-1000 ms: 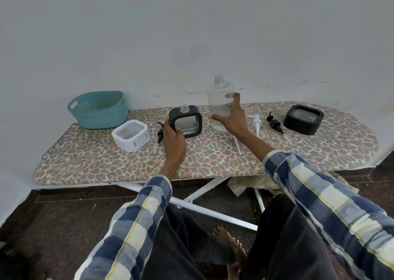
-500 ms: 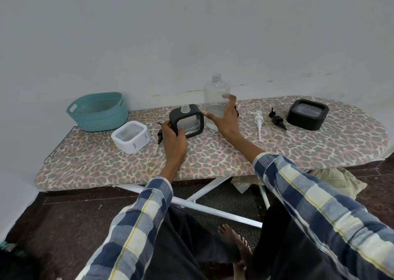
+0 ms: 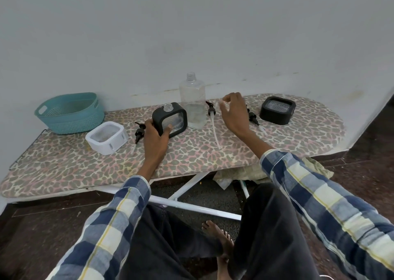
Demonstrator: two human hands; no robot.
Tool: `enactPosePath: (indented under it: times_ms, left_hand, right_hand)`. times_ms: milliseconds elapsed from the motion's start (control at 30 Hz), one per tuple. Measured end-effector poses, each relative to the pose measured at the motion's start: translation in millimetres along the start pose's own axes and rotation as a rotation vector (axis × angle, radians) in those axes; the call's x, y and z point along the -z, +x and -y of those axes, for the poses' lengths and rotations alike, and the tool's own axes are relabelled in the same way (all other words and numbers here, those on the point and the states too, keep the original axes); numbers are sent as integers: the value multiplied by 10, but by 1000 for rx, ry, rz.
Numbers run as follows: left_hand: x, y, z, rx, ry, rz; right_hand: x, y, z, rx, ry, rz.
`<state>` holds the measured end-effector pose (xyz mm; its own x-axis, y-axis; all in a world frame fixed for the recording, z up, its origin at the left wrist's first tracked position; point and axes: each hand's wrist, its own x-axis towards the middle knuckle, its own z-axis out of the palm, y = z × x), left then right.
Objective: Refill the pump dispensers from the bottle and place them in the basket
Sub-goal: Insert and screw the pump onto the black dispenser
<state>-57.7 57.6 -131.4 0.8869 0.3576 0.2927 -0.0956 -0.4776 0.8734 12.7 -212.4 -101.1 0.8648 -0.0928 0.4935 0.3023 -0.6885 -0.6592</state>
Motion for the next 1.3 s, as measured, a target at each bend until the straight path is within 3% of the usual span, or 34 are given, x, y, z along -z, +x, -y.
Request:
enactPosePath:
  times_ms: [200, 367, 667, 800, 1067, 1300]
  left_hand:
    - [-7, 4, 11, -12, 38, 15]
    - [-8, -26, -12, -13, 45, 18]
    - [0, -50, -50, -16, 50, 13]
    - [-1, -60, -51, -33, 47, 9]
    - [1, -34, -8, -59, 45, 11]
    - [5, -41, -19, -33, 42, 12]
  right_hand:
    - [356, 81, -424, -81, -445, 17]
    - [414, 19, -544, -143, -441, 152]
    - [373, -11, -586, -196, -394, 166]
    - [407, -48, -630, -208, -275, 144]
    - [388, -78, -114, -296, 266, -48]
    - [226, -79, 647, -198, 569, 36]
